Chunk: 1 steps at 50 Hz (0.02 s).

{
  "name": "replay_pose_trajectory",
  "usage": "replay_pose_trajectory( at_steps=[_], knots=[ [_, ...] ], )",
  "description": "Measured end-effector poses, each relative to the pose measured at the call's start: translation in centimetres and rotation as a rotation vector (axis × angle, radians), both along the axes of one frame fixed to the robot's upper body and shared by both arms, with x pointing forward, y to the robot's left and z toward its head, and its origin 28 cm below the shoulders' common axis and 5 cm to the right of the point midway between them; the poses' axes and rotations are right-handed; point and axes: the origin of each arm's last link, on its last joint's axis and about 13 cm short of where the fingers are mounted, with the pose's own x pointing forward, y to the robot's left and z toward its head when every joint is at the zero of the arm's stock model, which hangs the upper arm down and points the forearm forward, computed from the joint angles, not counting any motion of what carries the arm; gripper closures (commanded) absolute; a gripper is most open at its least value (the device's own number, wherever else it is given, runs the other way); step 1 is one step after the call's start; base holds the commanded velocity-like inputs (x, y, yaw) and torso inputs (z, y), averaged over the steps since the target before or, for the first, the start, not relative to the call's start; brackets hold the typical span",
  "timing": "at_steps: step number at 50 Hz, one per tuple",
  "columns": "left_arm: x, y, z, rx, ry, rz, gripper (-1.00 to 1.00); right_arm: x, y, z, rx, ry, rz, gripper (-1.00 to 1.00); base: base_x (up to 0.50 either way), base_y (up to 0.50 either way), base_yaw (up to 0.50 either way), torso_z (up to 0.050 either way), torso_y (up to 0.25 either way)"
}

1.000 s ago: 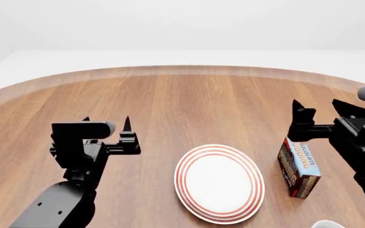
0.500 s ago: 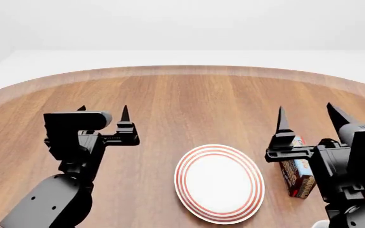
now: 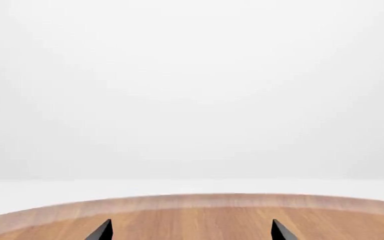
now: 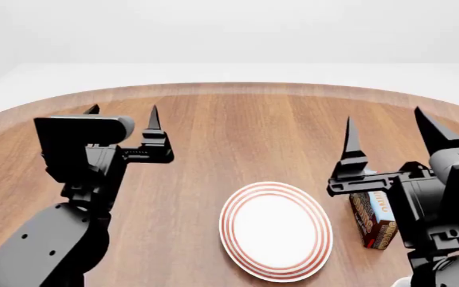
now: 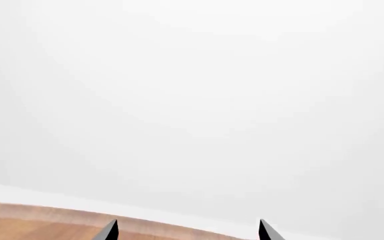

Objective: Put the chocolate pudding to the right of the plate.

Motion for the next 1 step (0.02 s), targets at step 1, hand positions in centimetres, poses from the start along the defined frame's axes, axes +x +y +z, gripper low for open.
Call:
replay_pose_trajectory(
  at_steps=[1],
  knots=[
    [-0.01, -0.01, 0.05, 0.0, -0.002, 0.0, -1.0, 0.0, 0.03, 0.07, -0.001, -0.002, 0.002, -1.0, 0.0, 0.0, 0.0, 0.0, 0.0]
  ],
)
